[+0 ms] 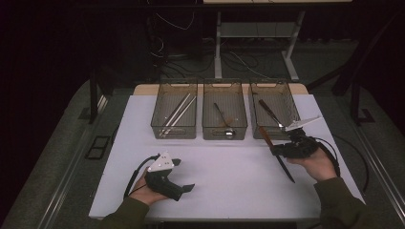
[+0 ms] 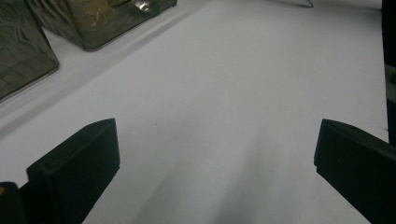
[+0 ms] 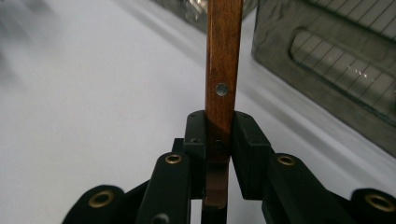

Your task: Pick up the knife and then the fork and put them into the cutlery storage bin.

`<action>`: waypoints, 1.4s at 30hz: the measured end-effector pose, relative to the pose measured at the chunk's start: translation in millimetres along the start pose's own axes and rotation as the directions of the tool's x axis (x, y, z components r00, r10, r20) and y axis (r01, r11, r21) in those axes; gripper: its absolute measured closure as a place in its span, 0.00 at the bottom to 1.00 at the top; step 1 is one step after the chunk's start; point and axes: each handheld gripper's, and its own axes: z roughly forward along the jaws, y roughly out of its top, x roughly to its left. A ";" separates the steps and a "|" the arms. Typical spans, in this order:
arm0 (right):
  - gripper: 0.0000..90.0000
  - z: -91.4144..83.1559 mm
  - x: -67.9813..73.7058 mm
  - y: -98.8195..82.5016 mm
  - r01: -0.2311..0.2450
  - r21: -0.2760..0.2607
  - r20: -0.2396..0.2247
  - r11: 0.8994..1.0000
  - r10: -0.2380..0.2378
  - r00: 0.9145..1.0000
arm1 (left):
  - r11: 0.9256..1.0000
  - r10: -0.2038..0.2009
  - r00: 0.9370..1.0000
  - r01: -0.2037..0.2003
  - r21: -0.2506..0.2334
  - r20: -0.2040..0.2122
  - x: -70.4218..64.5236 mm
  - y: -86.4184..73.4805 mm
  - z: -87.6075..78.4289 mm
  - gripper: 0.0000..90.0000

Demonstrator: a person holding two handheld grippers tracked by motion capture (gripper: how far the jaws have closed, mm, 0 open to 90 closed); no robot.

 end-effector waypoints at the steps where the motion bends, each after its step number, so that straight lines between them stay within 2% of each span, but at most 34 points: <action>1: 0.86 -1.4 -1.2 -0.6 -0.009 -0.016 -0.005 1.000 0.009 1.000 | 1.000 0.000 1.000 0.000 0.000 0.000 0.1 0.0 0.0 0.00; 6: 0.86 -8.6 -4.7 -1.7 -0.025 -0.109 0.006 0.994 0.026 1.000 | 1.000 -0.002 1.000 0.002 -0.001 -0.001 0.0 -0.1 0.0 0.00; 10: 0.86 -15.7 -6.5 -0.9 -0.028 -0.184 0.018 0.983 0.032 0.999 | 1.000 -0.002 1.000 0.002 -0.001 0.000 0.2 0.0 -0.1 0.00; 14: 0.86 -21.2 -9.6 1.7 -0.028 -0.225 0.025 0.974 0.035 0.999 | 1.000 -0.001 1.000 0.001 0.000 0.001 0.3 0.0 -0.1 0.00; 22: 0.86 -33.3 -13.9 15.3 -0.019 -0.297 0.075 0.955 0.043 0.996 | 1.000 -0.003 1.000 0.003 0.002 0.000 0.4 -0.1 0.7 0.00; 27: 0.86 -42.9 -19.9 31.0 -0.028 -0.350 0.095 0.936 0.065 0.993 | 1.000 -0.011 1.000 0.011 -0.006 0.000 0.2 -0.1 1.1 0.00; 32: 0.86 -50.9 -24.1 51.2 -0.028 -0.382 0.120 0.924 0.079 0.990 | 1.000 -0.011 1.000 0.011 -0.007 0.002 0.1 -0.1 1.8 0.00; 36: 0.86 -53.0 -27.8 68.6 -0.027 -0.395 0.139 0.918 0.089 0.986 | 1.000 -0.015 1.000 0.015 -0.013 0.003 -0.3 0.0 1.5 0.00; 42: 0.86 -53.4 -34.1 90.7 -0.017 -0.400 0.182 0.916 0.097 0.978 | 1.000 -0.008 1.000 0.008 -0.011 0.006 -0.2 0.2 1.1 0.00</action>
